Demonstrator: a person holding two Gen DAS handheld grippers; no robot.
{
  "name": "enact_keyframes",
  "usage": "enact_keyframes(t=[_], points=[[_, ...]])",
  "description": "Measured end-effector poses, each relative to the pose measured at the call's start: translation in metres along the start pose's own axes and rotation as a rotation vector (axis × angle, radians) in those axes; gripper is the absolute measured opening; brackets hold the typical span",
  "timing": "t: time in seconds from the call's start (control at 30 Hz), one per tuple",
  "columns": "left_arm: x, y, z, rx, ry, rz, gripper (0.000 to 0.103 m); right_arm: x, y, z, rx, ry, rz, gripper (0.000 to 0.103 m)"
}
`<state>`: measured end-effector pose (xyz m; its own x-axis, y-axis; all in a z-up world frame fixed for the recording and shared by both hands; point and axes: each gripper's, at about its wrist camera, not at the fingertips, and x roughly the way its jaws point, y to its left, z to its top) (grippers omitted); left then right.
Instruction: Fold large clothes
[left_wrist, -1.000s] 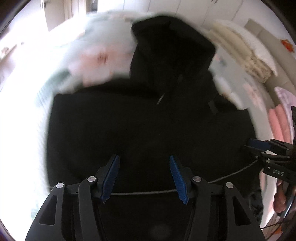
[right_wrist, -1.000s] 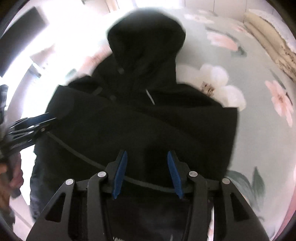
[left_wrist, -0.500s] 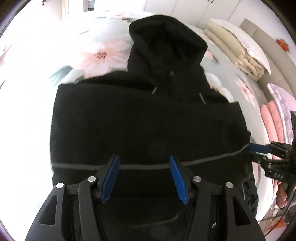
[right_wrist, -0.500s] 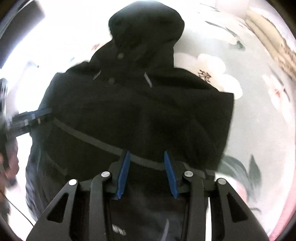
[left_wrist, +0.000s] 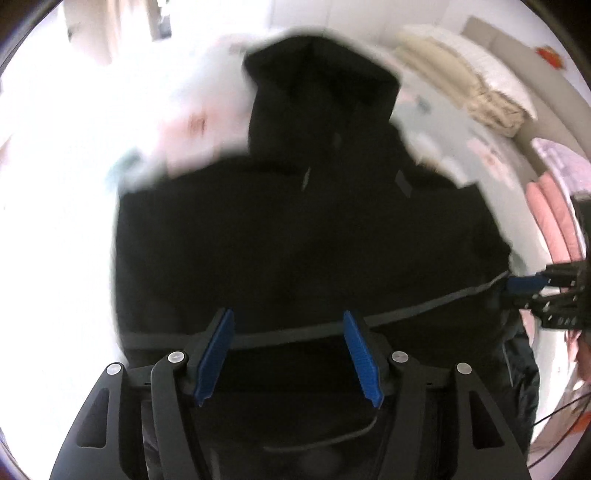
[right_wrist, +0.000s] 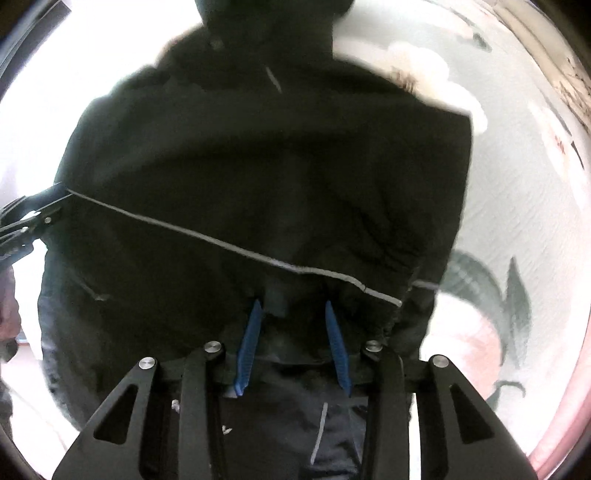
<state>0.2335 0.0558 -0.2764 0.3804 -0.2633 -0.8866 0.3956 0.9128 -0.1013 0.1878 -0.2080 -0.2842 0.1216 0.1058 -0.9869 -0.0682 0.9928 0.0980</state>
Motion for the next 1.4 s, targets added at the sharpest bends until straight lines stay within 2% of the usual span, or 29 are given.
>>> enact_keyframes(t=[0.07,0.2,0.3,0.37,0.47,0.6,0.7,0.73,0.77,0.8,0.83,0.87,0.9,0.93,0.97,1.1,1.17,1.23,1.27,1.33,1.37,1.4], points=[[-0.011,-0.002,0.025,0.039,-0.048,0.013,0.064,-0.026,-0.002,0.014,-0.007,-0.050,0.009,0.040],[-0.011,0.000,0.092,0.065,-0.130,-0.003,0.064,-0.067,-0.013,0.071,0.012,-0.187,0.042,0.041],[-0.001,0.010,0.144,0.034,-0.179,-0.033,0.064,-0.075,-0.024,0.122,0.045,-0.286,0.022,0.041],[0.012,0.017,0.171,0.015,-0.188,-0.041,0.064,-0.077,-0.027,0.159,0.097,-0.348,0.038,0.046],[0.044,0.033,0.215,-0.032,-0.184,-0.015,0.064,-0.073,-0.044,0.203,0.198,-0.403,0.097,0.056],[0.095,0.050,0.265,-0.063,-0.142,-0.031,0.063,-0.054,-0.056,0.252,0.255,-0.427,0.145,0.056],[0.136,0.060,0.287,-0.090,-0.086,-0.051,0.063,-0.032,-0.063,0.281,0.273,-0.413,0.128,0.056],[0.148,0.063,0.292,-0.101,-0.070,-0.055,0.063,-0.023,-0.064,0.291,0.273,-0.403,0.121,0.056],[0.162,0.066,0.297,-0.115,-0.051,-0.052,0.055,-0.016,-0.063,0.295,0.273,-0.395,0.120,0.056],[0.178,0.070,0.301,-0.130,-0.013,-0.049,0.031,-0.006,-0.065,0.303,0.273,-0.377,0.123,0.056],[0.192,0.074,0.304,-0.149,0.025,-0.055,0.016,0.004,-0.067,0.310,0.270,-0.356,0.132,0.056],[0.200,0.079,0.305,-0.179,0.050,-0.087,0.010,0.012,-0.067,0.311,0.263,-0.348,0.137,0.056],[0.203,0.088,0.304,-0.226,0.030,-0.128,0.009,0.018,-0.067,0.315,0.249,-0.349,0.118,0.055],[0.200,0.092,0.302,-0.242,0.005,-0.151,0.008,0.022,-0.066,0.318,0.230,-0.352,0.077,0.030],[0.194,0.094,0.298,-0.252,-0.019,-0.165,0.008,0.024,-0.066,0.319,0.212,-0.355,0.047,0.014],[0.156,0.121,0.269,-0.323,-0.130,-0.247,0.009,0.008,-0.080,0.300,0.203,-0.424,0.048,0.011],[0.165,0.134,0.256,-0.376,-0.074,-0.262,0.011,0.003,-0.084,0.282,0.178,-0.450,0.052,0.011],[0.206,0.142,0.245,-0.395,0.062,-0.214,0.011,0.021,-0.081,0.276,0.148,-0.405,0.040,0.011],[0.219,0.147,0.240,-0.423,0.087,-0.235,0.011,0.034,-0.080,0.278,0.139,-0.375,0.021,0.011],[0.222,0.159,0.236,-0.470,0.049,-0.333,0.013,0.076,-0.086,0.283,0.137,-0.286,-0.001,0.010],[0.220,0.160,0.235,-0.466,0.047,-0.347,0.015,0.090,-0.094,0.282,0.159,-0.287,0.036,0.009],[0.215,0.158,0.234,-0.436,0.050,-0.347,0.018,0.087,-0.098,0.280,0.169,-0.311,0.061,0.009]])
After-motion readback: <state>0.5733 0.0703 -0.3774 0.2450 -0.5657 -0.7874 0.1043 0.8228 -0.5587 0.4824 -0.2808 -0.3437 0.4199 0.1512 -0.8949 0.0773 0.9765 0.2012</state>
